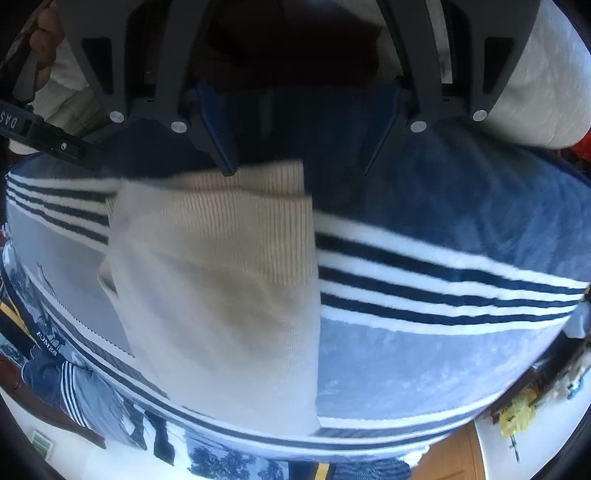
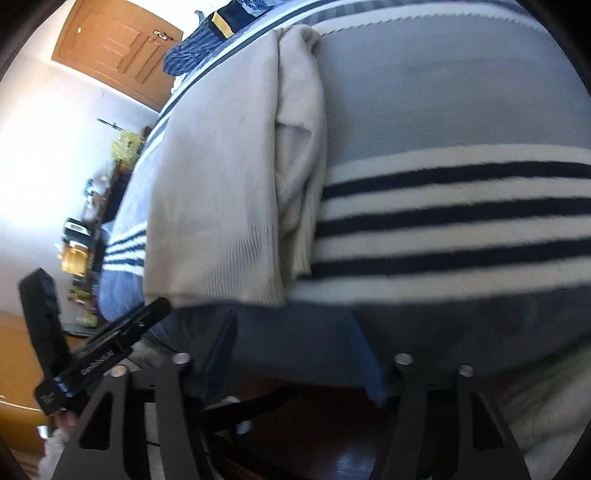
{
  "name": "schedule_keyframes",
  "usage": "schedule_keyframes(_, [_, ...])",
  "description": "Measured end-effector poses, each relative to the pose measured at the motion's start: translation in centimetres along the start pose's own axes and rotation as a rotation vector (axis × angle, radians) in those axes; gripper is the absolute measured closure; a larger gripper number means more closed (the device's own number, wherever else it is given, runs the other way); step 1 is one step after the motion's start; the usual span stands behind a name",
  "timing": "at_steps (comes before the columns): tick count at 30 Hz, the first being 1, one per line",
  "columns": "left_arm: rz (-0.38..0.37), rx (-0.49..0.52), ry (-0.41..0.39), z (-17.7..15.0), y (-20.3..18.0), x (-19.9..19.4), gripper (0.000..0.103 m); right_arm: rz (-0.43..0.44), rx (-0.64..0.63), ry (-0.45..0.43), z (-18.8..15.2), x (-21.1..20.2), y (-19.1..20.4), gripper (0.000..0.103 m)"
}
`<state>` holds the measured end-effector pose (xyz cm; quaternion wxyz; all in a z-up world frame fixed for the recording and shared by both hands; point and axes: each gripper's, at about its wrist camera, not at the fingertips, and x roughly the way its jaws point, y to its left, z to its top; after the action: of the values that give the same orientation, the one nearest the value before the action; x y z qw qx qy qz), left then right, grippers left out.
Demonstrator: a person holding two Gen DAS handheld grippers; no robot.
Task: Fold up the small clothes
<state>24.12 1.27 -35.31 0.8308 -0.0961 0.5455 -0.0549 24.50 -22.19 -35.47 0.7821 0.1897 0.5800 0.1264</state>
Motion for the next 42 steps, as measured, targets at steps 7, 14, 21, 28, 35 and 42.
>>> schedule_keyframes(7, [0.067, 0.06, -0.18, -3.2, -2.0, -6.9, 0.024, -0.207, -0.051, -0.139, -3.8, -6.2, 1.3, 0.028])
schedule_keyframes(14, [0.048, 0.081, -0.279, -6.3, -2.9, -13.5, 0.022, -0.268, -0.067, -0.267, -7.6, -13.2, 4.6, 0.021])
schedule_keyframes(21, [0.074, 0.096, -0.356, -6.9, -4.0, -21.9, 0.019, -0.279, -0.135, -0.323, -9.3, -20.7, 9.7, 0.015])
schedule_keyframes(28, [0.124, 0.125, -0.458, -6.4, -4.7, -29.4, 0.013, -0.319, -0.159, -0.425, -9.6, -27.0, 13.9, 0.013])
schedule_keyframes(35, [0.055, 0.116, -0.478, -6.2, -5.0, -32.7, 0.012, -0.341, -0.275, -0.491, -11.0, -29.4, 18.3, 0.012])
schedule_keyframes(42, [0.067, 0.12, -0.505, -6.1, -4.9, -33.4, 0.012, -0.355, -0.325, -0.503, -11.7, -29.5, 20.4, 0.012])
